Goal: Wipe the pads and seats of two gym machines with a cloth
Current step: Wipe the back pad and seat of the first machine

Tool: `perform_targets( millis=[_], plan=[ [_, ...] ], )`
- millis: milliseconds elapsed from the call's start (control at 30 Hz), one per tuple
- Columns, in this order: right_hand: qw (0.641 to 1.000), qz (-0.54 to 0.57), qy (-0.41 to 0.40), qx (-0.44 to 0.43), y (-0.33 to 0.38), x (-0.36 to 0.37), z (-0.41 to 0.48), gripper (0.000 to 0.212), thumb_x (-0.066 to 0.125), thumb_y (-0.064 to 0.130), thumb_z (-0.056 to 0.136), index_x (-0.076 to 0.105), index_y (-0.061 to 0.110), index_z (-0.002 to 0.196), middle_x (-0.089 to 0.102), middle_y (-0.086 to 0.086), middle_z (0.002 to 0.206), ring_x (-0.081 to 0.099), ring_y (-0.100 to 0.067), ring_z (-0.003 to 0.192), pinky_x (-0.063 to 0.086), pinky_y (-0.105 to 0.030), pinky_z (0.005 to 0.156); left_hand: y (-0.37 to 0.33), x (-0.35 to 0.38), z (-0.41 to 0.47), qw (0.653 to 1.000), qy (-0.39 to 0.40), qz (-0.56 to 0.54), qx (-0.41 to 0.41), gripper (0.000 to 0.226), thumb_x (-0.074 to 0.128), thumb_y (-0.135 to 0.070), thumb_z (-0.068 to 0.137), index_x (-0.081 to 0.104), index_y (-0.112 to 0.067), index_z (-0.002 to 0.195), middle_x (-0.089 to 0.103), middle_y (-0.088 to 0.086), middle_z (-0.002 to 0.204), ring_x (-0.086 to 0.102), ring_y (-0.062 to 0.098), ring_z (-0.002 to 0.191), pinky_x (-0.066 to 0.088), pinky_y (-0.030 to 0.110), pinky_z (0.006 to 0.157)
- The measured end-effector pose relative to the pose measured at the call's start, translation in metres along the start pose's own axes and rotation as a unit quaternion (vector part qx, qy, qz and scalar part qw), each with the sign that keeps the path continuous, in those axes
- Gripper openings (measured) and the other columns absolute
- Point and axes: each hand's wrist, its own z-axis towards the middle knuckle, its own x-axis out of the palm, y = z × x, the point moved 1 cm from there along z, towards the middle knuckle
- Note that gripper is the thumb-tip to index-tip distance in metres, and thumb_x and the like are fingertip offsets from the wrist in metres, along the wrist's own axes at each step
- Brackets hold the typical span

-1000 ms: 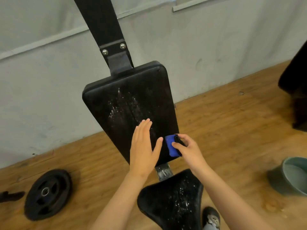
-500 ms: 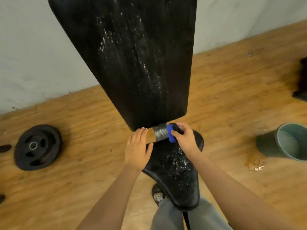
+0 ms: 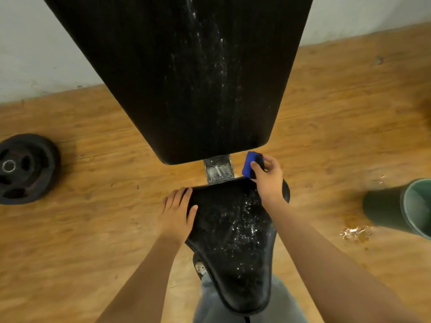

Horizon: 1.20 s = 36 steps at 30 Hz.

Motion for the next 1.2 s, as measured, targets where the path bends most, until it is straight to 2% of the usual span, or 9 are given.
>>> perform_targets(
  millis=[133, 233, 400, 467, 567, 800, 900, 1033, 1200],
  plan=[
    [0.998, 0.061, -0.019, -0.007, 0.006, 0.004, 0.016, 0.025, 0.062, 0.014, 0.091, 0.053, 0.025, 0.112, 0.061, 0.004, 0.109, 0.063, -0.019, 0.104, 0.053, -0.045, 0.092, -0.001, 0.019, 0.002, 1.000, -0.014, -0.013, -0.018, 0.069, 0.011, -0.053, 0.094, 0.036, -0.015, 0.146, 0.036, 0.004, 0.152, 0.028, 0.025, 0.142, 0.024, 0.044, 0.116],
    [0.992, 0.118, -0.027, 0.015, 0.006, 0.007, 0.020, 0.028, 0.058, 0.010, 0.093, 0.053, 0.020, 0.119, 0.060, -0.005, 0.118, 0.061, -0.019, 0.106, 0.056, -0.039, 0.087, -0.003, 0.029, -0.001, 0.998, -0.050, -0.037, -0.033, 0.062, 0.019, -0.047, 0.097, 0.038, -0.014, 0.145, 0.038, 0.005, 0.150, 0.028, 0.026, 0.141, 0.020, 0.044, 0.117],
    [0.980, 0.190, -0.053, 0.004, 0.011, 0.011, 0.022, 0.033, 0.054, 0.008, 0.096, 0.052, 0.011, 0.128, 0.059, -0.001, 0.114, 0.061, -0.017, 0.107, 0.057, -0.034, 0.084, 0.001, 0.036, -0.001, 0.996, -0.069, -0.053, -0.027, 0.058, 0.022, -0.046, 0.098, 0.038, -0.015, 0.145, 0.037, 0.004, 0.151, 0.025, 0.024, 0.143, 0.015, 0.043, 0.118],
    [0.980, 0.195, -0.041, -0.008, 0.012, 0.016, 0.021, 0.028, 0.049, 0.006, 0.097, 0.056, 0.016, 0.123, 0.060, -0.001, 0.117, 0.061, -0.016, 0.109, 0.056, -0.033, 0.086, 0.002, 0.037, -0.001, 0.995, -0.078, -0.056, -0.024, 0.057, 0.024, -0.044, 0.098, 0.039, -0.015, 0.144, 0.038, 0.004, 0.150, 0.026, 0.023, 0.142, 0.016, 0.043, 0.118],
    [0.977, 0.211, -0.028, -0.016, 0.010, 0.028, 0.019, 0.036, 0.043, 0.004, 0.099, 0.054, 0.016, 0.132, 0.057, -0.002, 0.126, 0.058, -0.016, 0.113, 0.055, -0.033, 0.089, 0.004, 0.040, 0.000, 0.994, -0.096, -0.056, -0.017, 0.054, 0.027, -0.041, 0.098, 0.043, -0.014, 0.142, 0.041, 0.005, 0.148, 0.029, 0.024, 0.139, 0.020, 0.044, 0.115],
    [0.981, 0.190, 0.017, -0.044, 0.004, 0.029, 0.018, 0.033, 0.046, 0.004, 0.098, 0.055, 0.016, 0.128, 0.056, -0.003, 0.131, 0.060, -0.017, 0.114, 0.055, -0.032, 0.090, 0.005, 0.043, 0.001, 0.993, -0.102, -0.056, -0.016, 0.054, 0.029, -0.039, 0.096, 0.043, -0.013, 0.142, 0.042, 0.005, 0.148, 0.032, 0.025, 0.139, 0.025, 0.048, 0.113],
    [0.983, 0.176, 0.002, -0.047, 0.002, 0.015, 0.023, 0.039, 0.050, 0.004, 0.097, 0.053, 0.012, 0.135, 0.058, -0.005, 0.131, 0.061, -0.017, 0.114, 0.056, -0.032, 0.088, 0.004, 0.043, 0.001, 0.993, -0.103, -0.058, -0.014, 0.054, 0.030, -0.038, 0.096, 0.043, -0.013, 0.142, 0.041, 0.006, 0.148, 0.031, 0.025, 0.139, 0.023, 0.047, 0.114],
    [0.978, 0.194, -0.044, -0.057, 0.004, 0.005, 0.034, 0.045, 0.050, 0.002, 0.096, 0.049, 0.015, 0.139, 0.054, -0.005, 0.137, 0.056, -0.018, 0.121, 0.053, -0.036, 0.093, 0.004, 0.043, 0.000, 0.993, -0.106, -0.058, -0.015, 0.055, 0.029, -0.039, 0.096, 0.043, -0.013, 0.142, 0.041, 0.005, 0.148, 0.030, 0.025, 0.140, 0.021, 0.046, 0.115],
    [0.980, 0.194, 0.006, -0.047, 0.006, 0.024, 0.025, 0.039, 0.044, 0.002, 0.098, 0.052, 0.018, 0.134, 0.051, -0.002, 0.138, 0.054, -0.017, 0.121, 0.052, -0.034, 0.096, 0.004, 0.043, 0.000, 0.992, -0.109, -0.054, -0.014, 0.054, 0.029, -0.038, 0.095, 0.043, -0.013, 0.142, 0.041, 0.005, 0.148, 0.030, 0.024, 0.139, 0.021, 0.045, 0.116]
  ],
)
